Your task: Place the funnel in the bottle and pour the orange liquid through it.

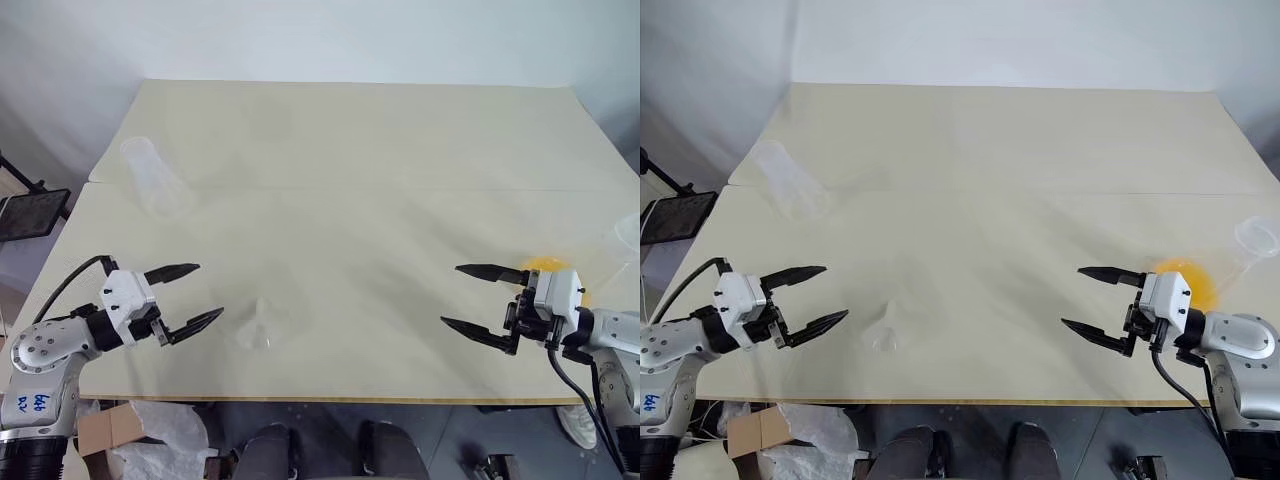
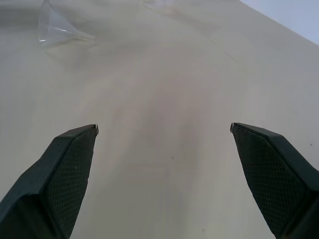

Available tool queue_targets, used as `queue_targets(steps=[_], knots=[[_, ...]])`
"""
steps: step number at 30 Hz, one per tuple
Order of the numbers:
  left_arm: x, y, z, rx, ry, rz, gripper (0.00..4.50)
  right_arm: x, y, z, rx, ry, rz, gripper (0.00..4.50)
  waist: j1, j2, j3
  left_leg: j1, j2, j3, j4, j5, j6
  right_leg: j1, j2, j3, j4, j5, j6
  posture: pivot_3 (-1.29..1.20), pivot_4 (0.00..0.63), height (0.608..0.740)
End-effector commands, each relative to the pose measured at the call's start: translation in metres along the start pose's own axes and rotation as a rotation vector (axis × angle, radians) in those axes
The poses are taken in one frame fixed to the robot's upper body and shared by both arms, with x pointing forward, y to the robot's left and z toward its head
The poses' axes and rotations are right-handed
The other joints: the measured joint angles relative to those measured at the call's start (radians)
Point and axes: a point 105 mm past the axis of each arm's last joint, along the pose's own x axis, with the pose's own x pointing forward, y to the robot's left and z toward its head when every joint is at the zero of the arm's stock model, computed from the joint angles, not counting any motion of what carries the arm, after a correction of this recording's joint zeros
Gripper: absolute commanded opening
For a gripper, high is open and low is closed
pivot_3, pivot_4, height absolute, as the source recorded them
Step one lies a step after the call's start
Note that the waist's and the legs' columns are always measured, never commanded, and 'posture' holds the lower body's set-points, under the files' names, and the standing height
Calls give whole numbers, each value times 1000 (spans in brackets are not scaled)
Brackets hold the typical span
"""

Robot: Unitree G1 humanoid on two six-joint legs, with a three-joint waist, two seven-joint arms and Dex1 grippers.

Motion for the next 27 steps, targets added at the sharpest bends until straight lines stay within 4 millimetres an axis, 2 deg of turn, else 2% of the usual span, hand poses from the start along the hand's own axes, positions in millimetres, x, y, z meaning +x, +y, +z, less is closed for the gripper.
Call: queue_targets(steps=[1, 5, 9, 13, 18, 20, 23, 25, 27], knots=[[-2, 8, 11, 18, -40, 37, 4500, -3, -5, 6, -32, -21, -31, 4468, 0, 0, 0, 0, 0, 0, 0, 0, 0, 0, 0, 0, 0, 0, 0, 0, 150, 740], [-2, 10, 12, -7, -52, 59, 4500, -1, -3, 6, -27, -28, -37, 4468, -1, 0, 0, 0, 0, 0, 0, 0, 0, 0, 0, 0, 0, 0, 0, 0, 150, 740], [-19, 25, 5, -85, -82, 242, 4500, 15, -5, 19, -20, -114, -53, 4468, -3, 0, 0, 0, 0, 0, 0, 0, 0, 0, 0, 0, 1, 0, 0, 0, 150, 740], [-54, 35, -14, -129, -60, 513, 4500, 44, -9, 42, 16, -272, -108, 4468, -7, 0, 0, 1, 1, 1, 0, 0, -1, 0, 1, 0, 2, 0, 0, 0, 150, 740], [-94, 25, -38, -217, -10, 746, 4500, 71, -17, 53, 48, -341, -132, 4468, -7, 0, 0, 2, 1, 1, 0, -1, -1, -1, 0, 1, 2, 0, 0, 0, 150, 740], [-104, 24, -44, -262, -10, 802, 4500, 76, -19, 57, 50, -355, -134, 4468, 4, -1, 0, 1, 1, 0, 0, -1, -1, -1, 0, 1, 2, 0, 0, 0, 150, 740], [-107, 26, -47, -406, -67, 856, 4500, 79, -21, 60, 28, -365, -131, 4468, 16, -2, 0, 1, 0, -1, 1, -1, 0, 0, -2, 1, 2, 0, 0, 0, 150, 740], [-102, 33, -41, -404, -94, 860, 4500, 79, -21, 60, -1, -360, -125, 4468, 19, -2, -1, 1, 0, -1, 1, -1, 0, 0, -2, 1, 2, 0, 0, 0, 150, 740], [-86, 46, -27, -379, -120, 827, 4500, 76, -18, 53, -16, -325, -111, 4468, 20, -2, -1, 1, 0, -1, 1, -1, 0, 0, -2, 1, 2, 0, 0, 0, 150, 740]])
